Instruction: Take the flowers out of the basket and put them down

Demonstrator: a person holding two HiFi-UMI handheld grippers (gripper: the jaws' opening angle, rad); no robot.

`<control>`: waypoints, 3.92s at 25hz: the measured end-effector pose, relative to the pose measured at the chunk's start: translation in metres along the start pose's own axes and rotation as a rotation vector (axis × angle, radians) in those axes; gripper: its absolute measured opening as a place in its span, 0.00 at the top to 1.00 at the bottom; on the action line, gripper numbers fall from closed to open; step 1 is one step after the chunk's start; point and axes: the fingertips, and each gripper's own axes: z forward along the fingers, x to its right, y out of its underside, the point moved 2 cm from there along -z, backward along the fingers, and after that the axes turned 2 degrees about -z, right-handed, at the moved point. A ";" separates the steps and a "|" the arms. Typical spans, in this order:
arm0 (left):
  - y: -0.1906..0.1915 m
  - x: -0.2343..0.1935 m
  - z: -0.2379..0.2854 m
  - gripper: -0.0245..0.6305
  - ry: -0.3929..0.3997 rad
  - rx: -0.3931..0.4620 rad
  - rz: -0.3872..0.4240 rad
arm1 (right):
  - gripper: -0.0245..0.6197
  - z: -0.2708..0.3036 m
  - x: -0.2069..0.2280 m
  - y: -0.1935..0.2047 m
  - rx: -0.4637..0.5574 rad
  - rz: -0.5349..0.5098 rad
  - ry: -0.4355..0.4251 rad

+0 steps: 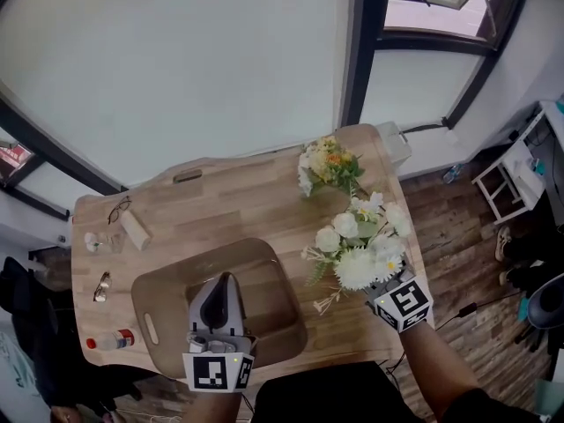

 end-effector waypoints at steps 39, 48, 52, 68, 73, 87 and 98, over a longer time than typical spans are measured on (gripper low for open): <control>-0.019 -0.001 -0.010 0.96 -0.017 0.025 -0.007 | 0.48 0.002 0.013 0.040 -0.052 0.046 0.063; -0.043 0.009 -0.015 0.96 0.065 0.057 -0.007 | 0.47 -0.036 0.003 0.025 -0.053 0.088 0.095; -0.051 0.011 -0.020 0.96 0.078 0.072 -0.017 | 0.47 -0.056 -0.006 0.010 -0.047 0.056 0.102; -0.069 0.030 -0.052 0.96 0.098 0.094 -0.013 | 0.82 -0.126 -0.003 -0.064 0.063 0.024 0.192; -0.071 0.027 -0.059 0.96 0.087 0.099 -0.016 | 0.91 -0.129 -0.006 -0.073 0.109 0.051 0.179; -0.063 0.025 -0.057 0.96 0.076 0.080 -0.015 | 0.93 -0.125 -0.004 -0.075 0.093 0.030 0.196; -0.060 0.036 -0.049 0.96 0.090 0.073 -0.013 | 0.93 -0.128 0.004 -0.075 0.091 0.033 0.201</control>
